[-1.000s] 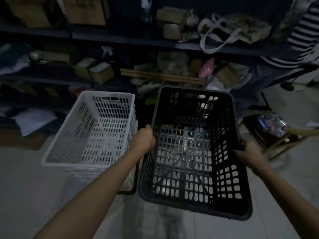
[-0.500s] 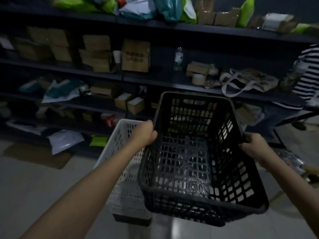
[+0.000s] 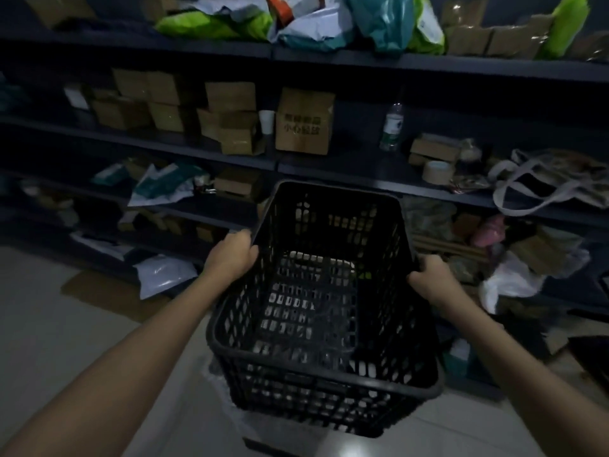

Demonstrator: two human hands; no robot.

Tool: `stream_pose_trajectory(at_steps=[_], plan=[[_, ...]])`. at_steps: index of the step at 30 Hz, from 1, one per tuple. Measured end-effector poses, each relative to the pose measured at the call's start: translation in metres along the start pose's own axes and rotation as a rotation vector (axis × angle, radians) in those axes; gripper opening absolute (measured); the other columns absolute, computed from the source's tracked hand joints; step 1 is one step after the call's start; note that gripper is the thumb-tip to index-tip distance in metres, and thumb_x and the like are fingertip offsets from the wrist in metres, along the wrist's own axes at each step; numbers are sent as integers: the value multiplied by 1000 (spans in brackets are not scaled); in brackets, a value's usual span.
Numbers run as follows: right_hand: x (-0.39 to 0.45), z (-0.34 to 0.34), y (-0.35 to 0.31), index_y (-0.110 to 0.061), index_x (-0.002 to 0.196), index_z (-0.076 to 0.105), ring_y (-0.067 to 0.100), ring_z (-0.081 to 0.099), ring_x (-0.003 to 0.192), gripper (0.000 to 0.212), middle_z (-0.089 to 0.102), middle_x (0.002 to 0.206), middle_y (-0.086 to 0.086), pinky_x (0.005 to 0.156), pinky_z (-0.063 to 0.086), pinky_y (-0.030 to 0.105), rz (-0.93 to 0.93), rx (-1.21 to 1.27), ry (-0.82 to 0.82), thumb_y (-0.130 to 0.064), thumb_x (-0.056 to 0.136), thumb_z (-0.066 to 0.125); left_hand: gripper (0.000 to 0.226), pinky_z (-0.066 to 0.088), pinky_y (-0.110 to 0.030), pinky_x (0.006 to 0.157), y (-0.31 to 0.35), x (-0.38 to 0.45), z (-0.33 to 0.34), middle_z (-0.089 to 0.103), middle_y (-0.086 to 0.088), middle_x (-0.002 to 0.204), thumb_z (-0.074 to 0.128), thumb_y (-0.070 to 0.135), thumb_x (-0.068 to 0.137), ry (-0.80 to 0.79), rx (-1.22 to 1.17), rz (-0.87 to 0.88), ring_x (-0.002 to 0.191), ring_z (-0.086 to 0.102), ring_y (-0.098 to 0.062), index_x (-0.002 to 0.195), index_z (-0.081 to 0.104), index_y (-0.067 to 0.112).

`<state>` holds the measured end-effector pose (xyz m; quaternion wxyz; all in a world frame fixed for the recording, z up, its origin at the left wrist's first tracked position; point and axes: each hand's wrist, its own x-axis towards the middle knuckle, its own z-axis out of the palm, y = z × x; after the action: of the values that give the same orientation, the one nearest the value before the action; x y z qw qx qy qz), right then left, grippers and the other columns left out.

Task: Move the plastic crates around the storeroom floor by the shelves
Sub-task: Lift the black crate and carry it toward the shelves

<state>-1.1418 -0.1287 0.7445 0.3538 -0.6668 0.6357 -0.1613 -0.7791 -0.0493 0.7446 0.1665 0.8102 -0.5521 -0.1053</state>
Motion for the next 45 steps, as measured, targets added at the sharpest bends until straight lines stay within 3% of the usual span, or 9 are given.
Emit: stream_pose_trajectory(at_steps=[6,11,14,18,20,24,31,37,45], plan=[[55,48,-20,-7,105,58,40,63,77,20,67,98,25,57,38,34,14,59,-127,-10,86,53,29,51,-41,77,-40,56,14,64,-22,109,46,28,95,-16,65,-89,96,62,-40,112,56,6],[73,75,-35,-9,99,59,27,44,58,15,52,68,12,50,28,31,-10,42,-94,-4,88,50,29,45,-40,75,-63,85,38,62,-25,111,43,25,97,-14,75,-132,99,60,-42,113,52,3],[79,78,-47,-5,86,55,22,43,50,5,48,62,6,45,28,26,24,12,-79,-6,89,51,30,44,-40,75,-70,99,42,63,-26,109,42,23,97,12,73,-104,98,60,-43,116,51,2],[74,89,-58,-11,71,47,19,40,47,20,45,59,4,44,26,26,57,-35,-52,-5,90,50,29,45,-41,72,-85,106,41,63,-27,105,43,23,97,6,88,-24,93,60,-45,114,51,1],[68,95,-60,-6,88,56,20,43,50,7,50,65,8,46,28,27,72,-45,-72,-5,90,50,28,46,-43,72,-92,105,42,63,-27,102,43,22,97,17,98,18,90,61,-45,114,51,1],[67,100,-61,-5,116,54,24,52,58,26,60,79,15,47,34,28,96,-67,-67,-9,91,49,28,49,-44,72,-99,102,47,65,-26,100,41,23,97,18,109,49,88,62,-44,113,50,2],[63,118,-62,-9,142,28,32,61,66,58,64,85,15,46,44,32,91,-215,44,-14,89,51,30,39,-37,56,-104,98,58,68,-20,94,42,12,95,128,197,105,78,66,-37,122,46,-2],[62,114,-61,-15,149,16,40,62,82,69,62,91,15,53,44,36,108,-241,18,-16,90,51,28,37,-36,54,-100,98,56,68,-20,91,42,13,96,134,211,118,76,66,-37,120,47,-1],[56,116,-66,-12,149,14,32,61,72,71,62,91,16,52,46,37,98,-271,33,-13,89,53,26,44,-37,59,-104,100,55,67,-20,91,41,19,95,141,119,81,76,63,-38,112,54,3]])
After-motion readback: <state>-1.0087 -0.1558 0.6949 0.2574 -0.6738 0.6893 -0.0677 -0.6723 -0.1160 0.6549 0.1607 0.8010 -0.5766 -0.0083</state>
